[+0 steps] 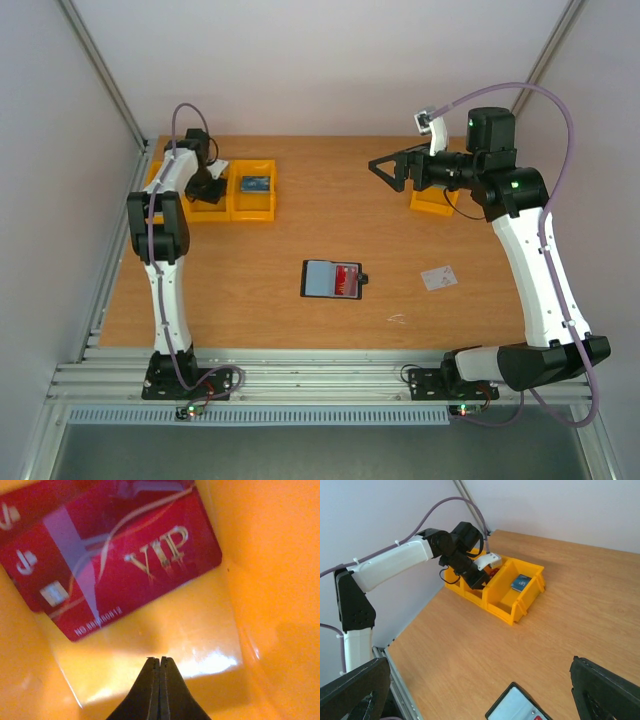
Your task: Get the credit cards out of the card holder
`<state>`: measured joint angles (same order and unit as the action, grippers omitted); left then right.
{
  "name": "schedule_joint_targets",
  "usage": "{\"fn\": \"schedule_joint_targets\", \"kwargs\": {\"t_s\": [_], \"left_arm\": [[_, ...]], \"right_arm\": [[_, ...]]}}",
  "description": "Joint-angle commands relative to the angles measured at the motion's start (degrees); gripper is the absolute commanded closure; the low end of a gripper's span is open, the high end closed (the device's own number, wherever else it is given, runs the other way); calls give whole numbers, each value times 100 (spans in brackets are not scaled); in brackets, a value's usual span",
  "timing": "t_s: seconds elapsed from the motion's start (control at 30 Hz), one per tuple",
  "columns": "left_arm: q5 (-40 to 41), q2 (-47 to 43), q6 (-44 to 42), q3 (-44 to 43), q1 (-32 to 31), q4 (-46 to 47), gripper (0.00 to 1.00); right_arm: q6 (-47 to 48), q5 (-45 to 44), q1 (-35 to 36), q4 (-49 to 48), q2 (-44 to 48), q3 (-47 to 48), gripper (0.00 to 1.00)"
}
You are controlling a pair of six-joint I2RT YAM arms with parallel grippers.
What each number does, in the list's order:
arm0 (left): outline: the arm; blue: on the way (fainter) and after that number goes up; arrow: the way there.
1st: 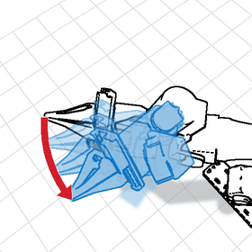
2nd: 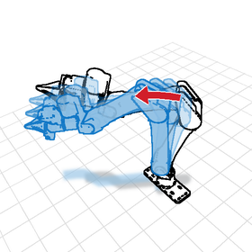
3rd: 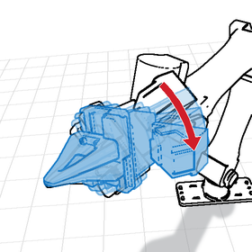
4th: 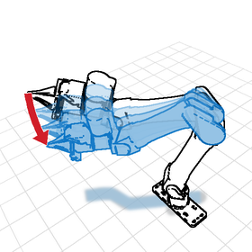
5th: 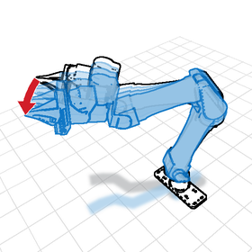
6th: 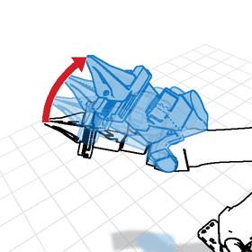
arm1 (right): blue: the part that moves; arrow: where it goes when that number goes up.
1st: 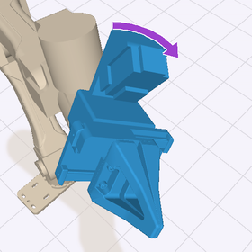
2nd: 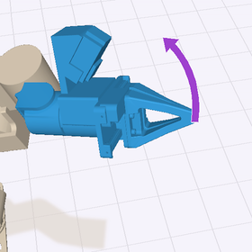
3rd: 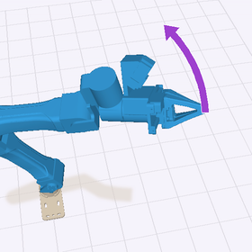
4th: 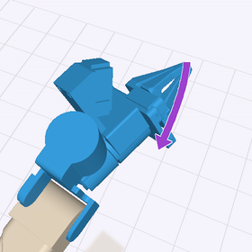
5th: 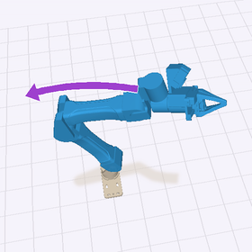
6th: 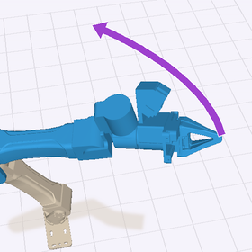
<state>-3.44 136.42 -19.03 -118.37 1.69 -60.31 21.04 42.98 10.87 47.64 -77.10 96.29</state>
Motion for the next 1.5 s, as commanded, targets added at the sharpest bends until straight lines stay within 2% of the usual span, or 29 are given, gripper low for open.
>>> {"fn": "schedule_joint_targets", "kwargs": {"t_s": [0.0, 0.13, 0.47, 0.6, 0.73, 0.9, 1.13, 1.33, 1.47], "left_arm": [[-285, -6, 651, -26, -11, -664, 100], [-244, 226, 859, -119, -57, -679, 99], [1255, 1008, 749, -587, -112, -244, 95], [1507, 1023, 615, -583, -116, 113, 92], [1406, 988, 557, -579, -93, 597, 88], [1351, 1237, 526, -1184, -73, 460, 87], [1537, 1016, 383, -875, -78, 968, 83], [1538, 426, 221, -686, -73, 1329, 80], [900, -299, 65, -393, -81, 1393, 76]], "right_arm": [[-50, -27, -28, 99, 61, 180, 2], [-73, -65, -33, 94, 98, 154, 2], [-100, -123, -33, 105, 118, 220, 2], [-108, -123, -33, 114, 99, 254, 1], [-117, -115, -33, 123, 47, 301, 1], [-130, -95, -33, 136, 58, 342, 2], [-124, -149, -28, 182, 185, 272, 2], [-163, -239, -32, 193, 230, 261, 2], [-270, -535, -5, 321, 198, 203, 1]]}}
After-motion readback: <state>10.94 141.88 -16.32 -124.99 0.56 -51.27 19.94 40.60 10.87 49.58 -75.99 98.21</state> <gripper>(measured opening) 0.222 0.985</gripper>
